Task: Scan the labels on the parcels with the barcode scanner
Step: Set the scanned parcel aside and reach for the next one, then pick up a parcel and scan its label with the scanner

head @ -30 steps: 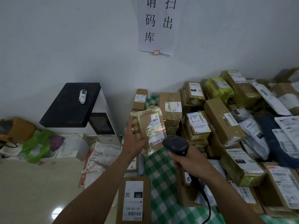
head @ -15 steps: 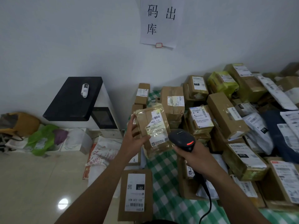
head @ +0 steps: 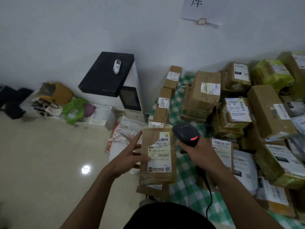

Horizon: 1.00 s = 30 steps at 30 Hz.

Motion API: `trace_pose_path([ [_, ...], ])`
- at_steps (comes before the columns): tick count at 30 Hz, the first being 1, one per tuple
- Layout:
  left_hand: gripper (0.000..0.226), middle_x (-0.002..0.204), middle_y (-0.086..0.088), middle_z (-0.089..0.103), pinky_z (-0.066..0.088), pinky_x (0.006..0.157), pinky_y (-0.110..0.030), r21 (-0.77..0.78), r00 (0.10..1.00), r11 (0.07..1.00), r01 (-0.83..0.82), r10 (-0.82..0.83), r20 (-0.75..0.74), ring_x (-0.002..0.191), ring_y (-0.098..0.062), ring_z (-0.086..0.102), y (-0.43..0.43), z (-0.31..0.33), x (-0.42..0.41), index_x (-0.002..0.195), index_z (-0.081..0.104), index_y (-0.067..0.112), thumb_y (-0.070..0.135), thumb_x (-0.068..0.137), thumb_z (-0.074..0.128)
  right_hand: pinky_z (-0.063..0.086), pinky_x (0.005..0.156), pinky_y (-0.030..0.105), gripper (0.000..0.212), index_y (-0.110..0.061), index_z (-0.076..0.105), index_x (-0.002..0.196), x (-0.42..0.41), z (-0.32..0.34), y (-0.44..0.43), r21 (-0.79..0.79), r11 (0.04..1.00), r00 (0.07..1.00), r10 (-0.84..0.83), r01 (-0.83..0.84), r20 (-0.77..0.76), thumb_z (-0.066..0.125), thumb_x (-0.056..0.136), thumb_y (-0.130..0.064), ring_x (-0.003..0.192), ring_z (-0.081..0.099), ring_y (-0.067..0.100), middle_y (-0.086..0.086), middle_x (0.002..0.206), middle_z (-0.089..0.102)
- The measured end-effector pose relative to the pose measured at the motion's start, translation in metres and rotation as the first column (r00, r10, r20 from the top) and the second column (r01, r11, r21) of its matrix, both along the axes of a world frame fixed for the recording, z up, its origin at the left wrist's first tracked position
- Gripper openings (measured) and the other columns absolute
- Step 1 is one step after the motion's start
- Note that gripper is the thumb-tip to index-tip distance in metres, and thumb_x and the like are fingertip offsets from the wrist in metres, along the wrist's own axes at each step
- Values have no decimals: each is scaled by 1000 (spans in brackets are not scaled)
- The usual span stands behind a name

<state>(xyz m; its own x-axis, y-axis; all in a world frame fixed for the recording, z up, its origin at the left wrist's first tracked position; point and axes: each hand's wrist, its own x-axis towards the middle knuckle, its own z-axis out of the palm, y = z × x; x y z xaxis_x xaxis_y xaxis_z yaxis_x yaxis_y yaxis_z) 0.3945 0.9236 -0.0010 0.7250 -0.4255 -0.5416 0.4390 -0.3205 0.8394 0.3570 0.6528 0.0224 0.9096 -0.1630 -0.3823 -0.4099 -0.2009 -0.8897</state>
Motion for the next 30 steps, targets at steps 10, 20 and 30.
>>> trace_pose_path([
  [10,97,149,3,44,62,84,-53,144,985,975,168,-163,-50,116,-21,65,7,-24,-11,148,20,64,24,83,79,53,70,30,35,-36,63,124,-5,-23,7,-31,995,985,91,-96,-144,77,92,-33,71,75,6,-15,101,74],
  [20,56,137,7,55,48,101,-34,440,853,876,-197,-68,518,119,-11,55,-54,-4,35,139,51,31,50,91,71,52,62,23,40,-28,62,131,-1,-11,-17,12,1000,994,-23,24,-112,75,94,-27,71,75,7,-10,108,73],
  [30,58,142,-1,52,36,100,-27,463,804,886,39,-303,512,131,-21,50,-179,-9,122,142,52,24,46,92,70,50,53,17,30,-30,63,124,17,13,-74,29,986,985,-159,161,-73,72,97,-23,79,74,12,-5,104,74],
])
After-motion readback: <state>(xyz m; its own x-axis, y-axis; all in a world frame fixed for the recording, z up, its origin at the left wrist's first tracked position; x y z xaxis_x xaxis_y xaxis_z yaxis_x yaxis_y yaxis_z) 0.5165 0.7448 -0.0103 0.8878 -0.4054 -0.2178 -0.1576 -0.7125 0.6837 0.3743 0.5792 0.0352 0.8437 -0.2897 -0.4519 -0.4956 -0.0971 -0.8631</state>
